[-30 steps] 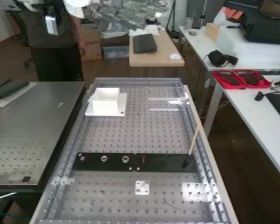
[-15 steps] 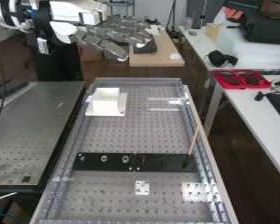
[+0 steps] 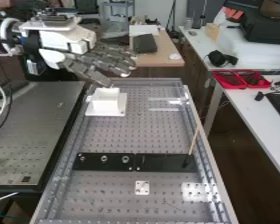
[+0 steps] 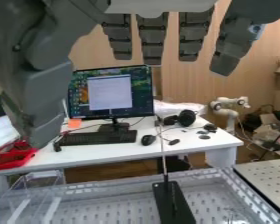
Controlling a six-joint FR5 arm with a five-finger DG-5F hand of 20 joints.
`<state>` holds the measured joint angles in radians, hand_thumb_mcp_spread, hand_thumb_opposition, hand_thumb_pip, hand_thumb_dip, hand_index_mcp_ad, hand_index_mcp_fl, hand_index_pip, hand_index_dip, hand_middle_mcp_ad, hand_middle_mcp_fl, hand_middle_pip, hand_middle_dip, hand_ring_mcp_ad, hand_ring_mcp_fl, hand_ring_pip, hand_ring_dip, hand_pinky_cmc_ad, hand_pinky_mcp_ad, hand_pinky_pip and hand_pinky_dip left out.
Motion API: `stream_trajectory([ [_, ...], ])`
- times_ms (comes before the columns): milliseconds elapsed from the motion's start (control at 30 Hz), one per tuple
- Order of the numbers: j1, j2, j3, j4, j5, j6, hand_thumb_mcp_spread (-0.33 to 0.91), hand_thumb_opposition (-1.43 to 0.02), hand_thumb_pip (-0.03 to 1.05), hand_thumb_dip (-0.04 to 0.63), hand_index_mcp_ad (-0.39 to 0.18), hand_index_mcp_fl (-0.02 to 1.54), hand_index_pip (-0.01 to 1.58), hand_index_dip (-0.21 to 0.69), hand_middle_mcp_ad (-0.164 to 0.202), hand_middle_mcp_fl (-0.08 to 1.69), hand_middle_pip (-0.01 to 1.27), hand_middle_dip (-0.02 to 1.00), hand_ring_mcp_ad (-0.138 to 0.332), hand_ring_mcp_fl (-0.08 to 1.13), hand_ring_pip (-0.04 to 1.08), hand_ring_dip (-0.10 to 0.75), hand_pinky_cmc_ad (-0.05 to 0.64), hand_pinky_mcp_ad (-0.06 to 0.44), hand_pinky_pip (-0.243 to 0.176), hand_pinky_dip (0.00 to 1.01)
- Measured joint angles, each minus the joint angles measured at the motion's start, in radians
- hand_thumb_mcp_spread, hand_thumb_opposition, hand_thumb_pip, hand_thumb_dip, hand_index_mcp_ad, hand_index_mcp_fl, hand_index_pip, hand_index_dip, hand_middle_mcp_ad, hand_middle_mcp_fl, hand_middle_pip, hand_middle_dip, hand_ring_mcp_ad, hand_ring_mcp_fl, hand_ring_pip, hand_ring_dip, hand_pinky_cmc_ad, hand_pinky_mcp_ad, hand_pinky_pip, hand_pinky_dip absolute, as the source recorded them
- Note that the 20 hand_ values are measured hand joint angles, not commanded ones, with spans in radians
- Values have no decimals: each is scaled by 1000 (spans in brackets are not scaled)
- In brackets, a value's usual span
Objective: Grab the smaller nut and place it in the white container
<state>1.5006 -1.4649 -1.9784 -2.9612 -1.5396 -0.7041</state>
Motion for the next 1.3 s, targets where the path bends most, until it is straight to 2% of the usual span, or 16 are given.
stream_trajectory([
  [200, -110, -28, -16, 36, -186, -13, 204, -803, 648, 77, -23, 47, 86, 157, 93, 5, 138, 175, 192, -3, 93, 86, 394, 316, -75, 222],
  [367, -192, -58, -40, 83, -354, -72, 208, -801, 648, 94, -24, 58, 86, 157, 93, 5, 138, 175, 194, -3, 89, 86, 394, 316, -75, 222],
  [567, -273, -97, -68, 143, -494, -120, 222, -819, 648, 94, -28, 51, 87, 157, 89, 7, 138, 175, 190, -3, 93, 86, 394, 312, -75, 222],
  [700, -318, -122, -82, 193, -557, -128, 220, -819, 710, 98, -23, 75, 101, 157, 89, 5, 138, 175, 194, -3, 89, 86, 394, 316, -75, 222],
  [1000, -380, -170, -100, 296, -622, -132, 248, -819, 723, 108, -24, 87, 117, 154, 87, 17, 134, 175, 190, -3, 89, 86, 393, 312, -75, 223],
  [1133, -405, -203, -96, 328, -650, -141, 251, -819, 726, 126, -40, 103, 236, 138, 91, 26, 136, 183, 194, -3, 89, 86, 393, 316, -75, 223],
  [1233, -419, -225, -91, 344, -676, -164, 262, -819, 792, 126, -58, 112, 372, 117, 89, 26, 138, 188, 194, -3, 93, 86, 393, 316, -75, 223],
  [1300, -426, -236, -87, 344, -688, -182, 278, -819, 794, 141, -70, 113, 483, 101, 87, 24, 140, 188, 190, -3, 93, 86, 393, 316, -75, 223],
])
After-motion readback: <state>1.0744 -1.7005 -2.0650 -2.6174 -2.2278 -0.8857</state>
